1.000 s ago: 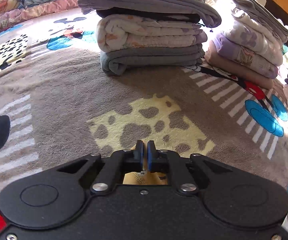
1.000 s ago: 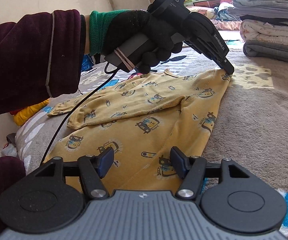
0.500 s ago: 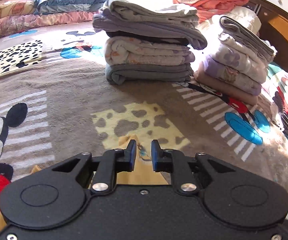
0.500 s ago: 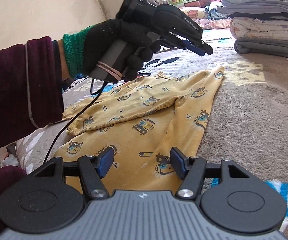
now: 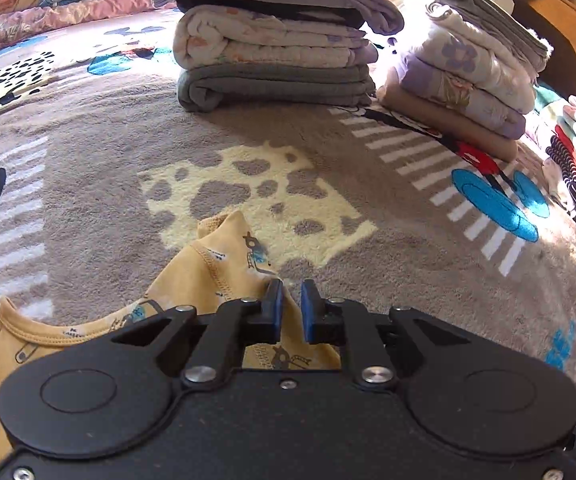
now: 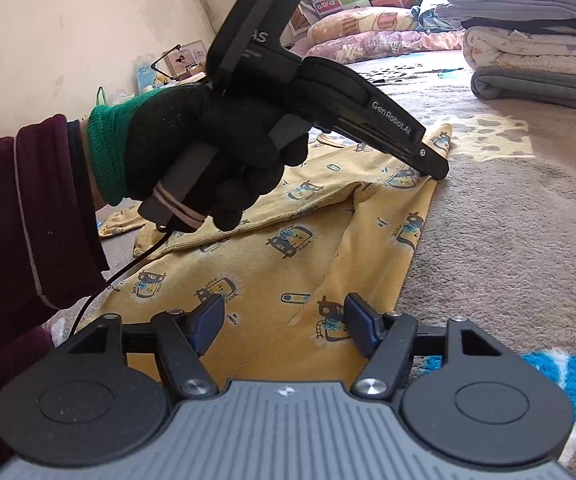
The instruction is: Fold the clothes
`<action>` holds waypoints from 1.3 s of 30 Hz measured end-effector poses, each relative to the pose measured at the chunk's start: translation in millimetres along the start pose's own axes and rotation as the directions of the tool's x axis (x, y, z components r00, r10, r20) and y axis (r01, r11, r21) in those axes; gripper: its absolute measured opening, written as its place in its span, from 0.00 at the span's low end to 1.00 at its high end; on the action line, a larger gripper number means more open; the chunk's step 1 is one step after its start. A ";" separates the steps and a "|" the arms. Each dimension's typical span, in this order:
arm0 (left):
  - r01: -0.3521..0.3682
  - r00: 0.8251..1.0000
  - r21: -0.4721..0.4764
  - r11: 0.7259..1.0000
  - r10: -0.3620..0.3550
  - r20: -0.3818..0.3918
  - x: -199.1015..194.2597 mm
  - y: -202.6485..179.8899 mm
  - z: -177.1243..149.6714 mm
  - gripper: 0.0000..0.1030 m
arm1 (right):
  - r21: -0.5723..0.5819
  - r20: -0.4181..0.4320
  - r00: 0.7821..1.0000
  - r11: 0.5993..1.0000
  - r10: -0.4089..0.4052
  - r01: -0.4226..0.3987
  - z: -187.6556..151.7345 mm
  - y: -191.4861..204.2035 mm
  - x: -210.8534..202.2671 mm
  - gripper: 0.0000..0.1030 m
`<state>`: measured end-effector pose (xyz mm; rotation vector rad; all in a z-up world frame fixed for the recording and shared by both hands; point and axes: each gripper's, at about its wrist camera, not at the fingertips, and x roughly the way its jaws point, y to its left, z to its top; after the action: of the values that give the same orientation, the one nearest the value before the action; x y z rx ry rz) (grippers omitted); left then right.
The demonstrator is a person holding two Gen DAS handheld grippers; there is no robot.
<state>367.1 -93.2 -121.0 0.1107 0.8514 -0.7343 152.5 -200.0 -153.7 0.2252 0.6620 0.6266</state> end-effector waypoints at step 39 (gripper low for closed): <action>-0.060 0.860 -0.776 0.628 0.427 0.280 -239.6 69.7 -228.9 0.45 | 0.591 0.289 0.957 0.788 -0.005 -0.174 -26.2 -95.8 -58.1 0.62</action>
<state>159.8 174.5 -115.5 -0.6647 0.6150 -0.0691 145.2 -311.3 -181.7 0.9457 0.5669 0.4345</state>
